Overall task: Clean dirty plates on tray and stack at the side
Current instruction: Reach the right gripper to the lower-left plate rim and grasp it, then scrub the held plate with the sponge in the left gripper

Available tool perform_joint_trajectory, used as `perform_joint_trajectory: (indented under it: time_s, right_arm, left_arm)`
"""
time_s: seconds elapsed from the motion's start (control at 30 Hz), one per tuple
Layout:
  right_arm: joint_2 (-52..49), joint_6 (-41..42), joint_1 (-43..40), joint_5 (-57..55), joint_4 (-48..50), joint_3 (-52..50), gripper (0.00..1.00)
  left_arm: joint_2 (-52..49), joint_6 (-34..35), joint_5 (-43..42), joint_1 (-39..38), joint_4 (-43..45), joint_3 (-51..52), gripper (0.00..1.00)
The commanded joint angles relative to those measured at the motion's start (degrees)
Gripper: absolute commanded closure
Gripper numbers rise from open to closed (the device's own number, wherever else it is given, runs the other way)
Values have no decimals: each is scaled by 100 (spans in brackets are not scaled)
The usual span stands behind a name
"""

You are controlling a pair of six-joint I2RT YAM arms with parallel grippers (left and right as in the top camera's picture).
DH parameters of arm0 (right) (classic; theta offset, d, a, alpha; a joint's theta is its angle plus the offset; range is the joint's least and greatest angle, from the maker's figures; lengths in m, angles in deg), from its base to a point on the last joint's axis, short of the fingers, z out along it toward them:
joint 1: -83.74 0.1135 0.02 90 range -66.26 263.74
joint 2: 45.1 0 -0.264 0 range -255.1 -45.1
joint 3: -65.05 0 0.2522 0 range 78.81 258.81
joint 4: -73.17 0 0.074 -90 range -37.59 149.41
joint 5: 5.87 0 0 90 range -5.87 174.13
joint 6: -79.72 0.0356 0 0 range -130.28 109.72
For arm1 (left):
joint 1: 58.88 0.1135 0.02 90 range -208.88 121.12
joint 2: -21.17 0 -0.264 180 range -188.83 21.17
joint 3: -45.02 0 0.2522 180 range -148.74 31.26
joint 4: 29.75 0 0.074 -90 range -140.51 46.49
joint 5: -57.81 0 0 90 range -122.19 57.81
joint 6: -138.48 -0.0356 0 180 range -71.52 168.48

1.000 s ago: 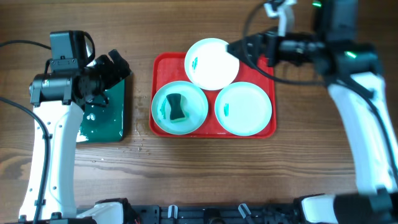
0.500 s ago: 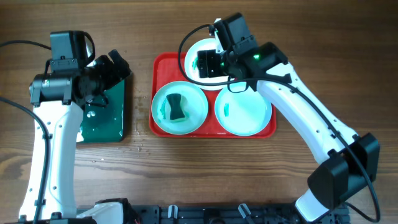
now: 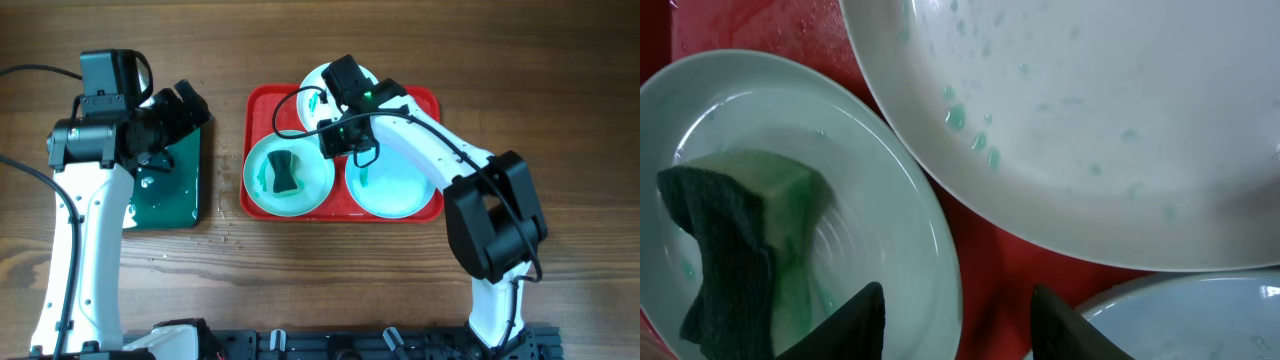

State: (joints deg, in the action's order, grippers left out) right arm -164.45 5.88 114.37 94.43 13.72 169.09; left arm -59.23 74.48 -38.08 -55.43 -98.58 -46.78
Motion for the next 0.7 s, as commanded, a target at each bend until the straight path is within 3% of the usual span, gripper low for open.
perform_joint_trajectory:
  time_s: [0.0,0.27,0.47,0.67]
  right_arm:
    - [-245,-118,92,98,4,-4,56]
    - [-409,-116,205,81,70,-48,63]
    - [-411,-116,210,4,131,-81,82]
    - [-411,-111,210,-13,249,-190,82]
  left_arm:
    - [-28,-9,-68,15,17,13,0]
    - [-28,-9,-105,15,13,13,0]
    - [-28,-11,-372,15,-11,15,0]
    - [-243,-13,-374,15,-208,42,0]
